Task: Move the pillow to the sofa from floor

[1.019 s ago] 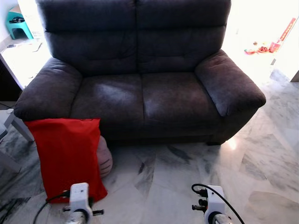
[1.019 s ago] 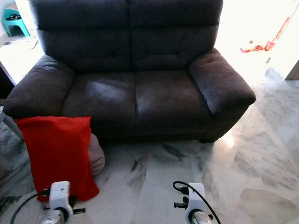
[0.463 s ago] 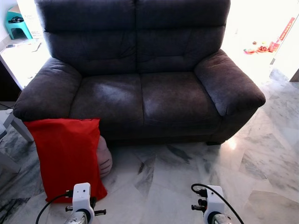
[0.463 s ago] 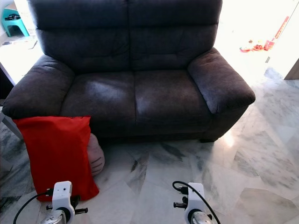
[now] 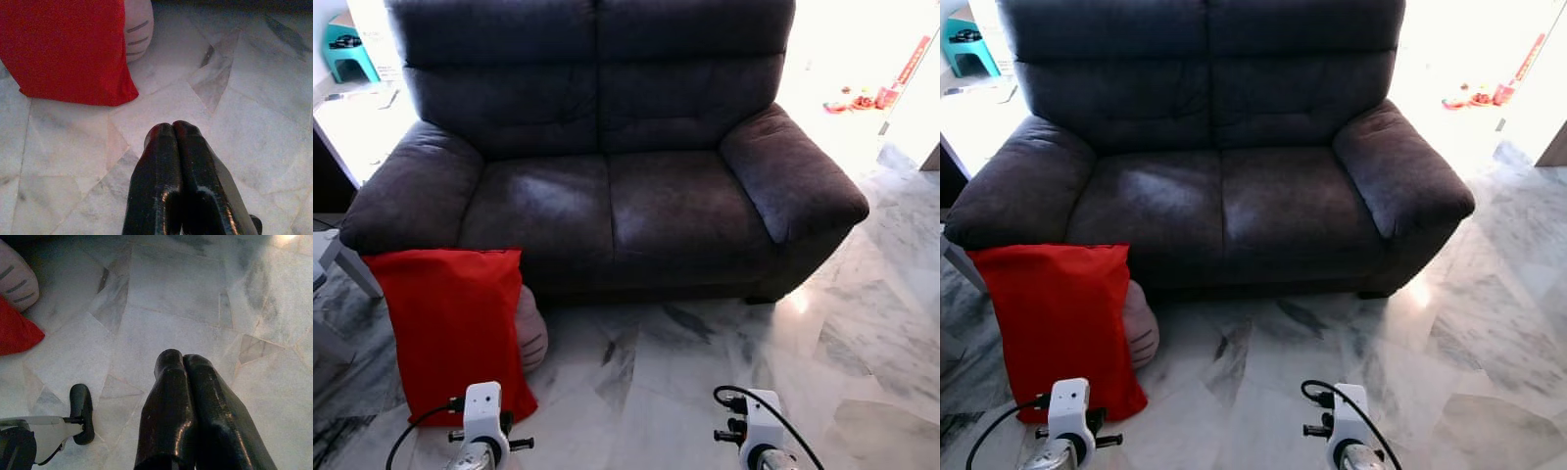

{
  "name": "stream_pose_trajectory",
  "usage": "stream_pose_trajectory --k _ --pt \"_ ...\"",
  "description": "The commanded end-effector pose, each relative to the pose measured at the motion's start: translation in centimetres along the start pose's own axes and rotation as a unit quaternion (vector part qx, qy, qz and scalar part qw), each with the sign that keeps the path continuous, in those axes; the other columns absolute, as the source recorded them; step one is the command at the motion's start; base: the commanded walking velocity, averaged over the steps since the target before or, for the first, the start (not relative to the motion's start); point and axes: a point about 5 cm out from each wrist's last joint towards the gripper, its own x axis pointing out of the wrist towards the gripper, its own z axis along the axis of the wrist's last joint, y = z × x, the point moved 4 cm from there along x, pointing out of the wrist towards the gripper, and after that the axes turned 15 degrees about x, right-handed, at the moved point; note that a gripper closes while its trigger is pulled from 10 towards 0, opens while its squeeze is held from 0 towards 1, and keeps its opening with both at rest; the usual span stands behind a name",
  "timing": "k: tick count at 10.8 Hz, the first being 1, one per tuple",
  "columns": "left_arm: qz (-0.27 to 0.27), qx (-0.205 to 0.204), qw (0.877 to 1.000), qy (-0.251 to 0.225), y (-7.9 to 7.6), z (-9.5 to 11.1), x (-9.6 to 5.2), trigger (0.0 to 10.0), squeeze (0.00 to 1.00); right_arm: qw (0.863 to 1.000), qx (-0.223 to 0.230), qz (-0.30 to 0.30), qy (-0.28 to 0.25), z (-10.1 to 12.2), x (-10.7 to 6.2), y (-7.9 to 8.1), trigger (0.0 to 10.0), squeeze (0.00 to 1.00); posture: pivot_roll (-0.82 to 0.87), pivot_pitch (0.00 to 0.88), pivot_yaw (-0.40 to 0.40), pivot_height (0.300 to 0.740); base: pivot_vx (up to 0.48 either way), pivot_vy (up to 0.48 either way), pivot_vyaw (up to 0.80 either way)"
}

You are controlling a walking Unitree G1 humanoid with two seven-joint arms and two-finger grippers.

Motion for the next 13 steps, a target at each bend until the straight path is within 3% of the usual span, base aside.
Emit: stream_pose_trajectory --k 1,10,13 --pt "0.000 0.008 1.000 0.011 0.2 -0.2 0.0 10.0 0.00 1.000 0.006 0.001 0.000 -0.2 0.0 0.1 10.0 0.00 0.08 0.085 -0.002 0.740 0.000 0.000 0.00" --pt "-0.001 0.008 1.000 0.014 -0.1 -0.9 -0.2 10.0 0.00 1.000 0.006 0.000 0.005 -0.6 -0.1 -0.1 10.0 0.00 0.08 0.091 -0.003 0.740 0.000 0.000 0.00" --pt "0.002 0.011 1.000 0.018 -0.1 -1.3 -0.4 10.0 0.00 1.000 -0.017 0.003 -0.004 -0.2 -0.1 0.0 10.0 0.00 0.08 0.092 -0.002 0.740 0.000 0.000 0.00"
